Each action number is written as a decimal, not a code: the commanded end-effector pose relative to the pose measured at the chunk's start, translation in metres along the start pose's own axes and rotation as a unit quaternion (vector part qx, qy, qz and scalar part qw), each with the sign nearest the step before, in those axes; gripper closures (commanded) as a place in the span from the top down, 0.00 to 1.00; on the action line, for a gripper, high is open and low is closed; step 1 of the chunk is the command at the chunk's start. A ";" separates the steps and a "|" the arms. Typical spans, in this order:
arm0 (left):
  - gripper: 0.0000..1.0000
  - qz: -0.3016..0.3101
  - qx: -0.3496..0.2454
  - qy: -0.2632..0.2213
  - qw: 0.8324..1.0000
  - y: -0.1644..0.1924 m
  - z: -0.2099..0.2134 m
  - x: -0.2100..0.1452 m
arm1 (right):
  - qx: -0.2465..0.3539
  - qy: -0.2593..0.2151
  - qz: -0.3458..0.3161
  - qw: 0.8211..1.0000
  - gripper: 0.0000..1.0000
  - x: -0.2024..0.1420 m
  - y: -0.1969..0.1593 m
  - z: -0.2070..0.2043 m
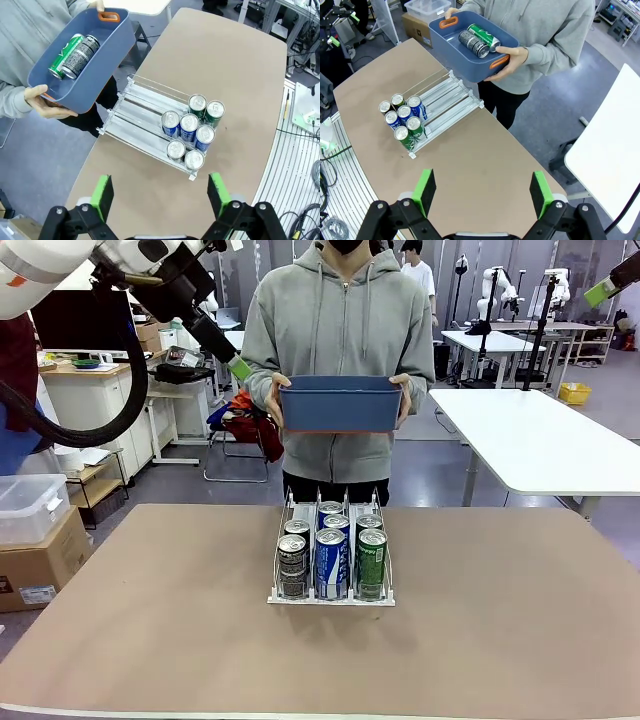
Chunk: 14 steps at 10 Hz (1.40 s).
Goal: Fill the beverage cans into the dispenser.
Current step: Pick up the Sprite handed by the human.
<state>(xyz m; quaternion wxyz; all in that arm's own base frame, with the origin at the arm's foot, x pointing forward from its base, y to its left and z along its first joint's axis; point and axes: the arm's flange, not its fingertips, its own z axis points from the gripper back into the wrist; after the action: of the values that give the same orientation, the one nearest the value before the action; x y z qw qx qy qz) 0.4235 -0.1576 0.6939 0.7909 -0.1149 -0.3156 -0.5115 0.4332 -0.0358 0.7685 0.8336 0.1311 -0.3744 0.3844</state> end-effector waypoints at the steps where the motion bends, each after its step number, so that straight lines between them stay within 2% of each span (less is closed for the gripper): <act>1: 1.00 0.000 0.000 0.000 1.000 0.000 0.000 0.000 | 0.001 0.000 0.000 1.000 1.00 -0.001 0.001 0.000; 3: 1.00 0.009 -0.042 -0.002 0.999 0.000 0.029 0.010 | 0.001 0.000 0.000 1.000 1.00 -0.001 0.001 0.000; 5: 1.00 -0.004 -0.061 -0.013 0.998 -0.003 0.054 0.012 | 0.001 0.000 0.000 1.000 1.00 -0.001 0.001 0.000; 7: 1.00 -0.007 -0.041 -0.017 0.999 0.010 0.066 0.012 | 0.001 0.000 0.000 1.000 1.00 -0.001 0.001 0.000; 9: 1.00 -0.029 -0.017 -0.025 0.999 0.018 0.061 0.012 | 0.001 0.000 0.000 1.000 1.00 -0.001 0.001 0.000; 10: 1.00 -0.004 -0.033 -0.014 0.999 0.005 0.073 0.016 | 0.001 0.000 0.000 1.000 1.00 -0.001 0.001 0.000; 14: 1.00 -0.004 -0.033 -0.014 0.999 0.005 0.073 0.016 | 0.001 0.000 0.000 1.000 1.00 -0.001 0.001 0.000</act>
<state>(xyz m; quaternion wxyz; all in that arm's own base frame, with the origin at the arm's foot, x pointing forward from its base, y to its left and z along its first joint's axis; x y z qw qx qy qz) 0.4071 -0.1337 0.7618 0.7756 -0.1380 -0.3143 -0.5297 0.4332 -0.0358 0.7685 0.8336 0.1311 -0.3744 0.3844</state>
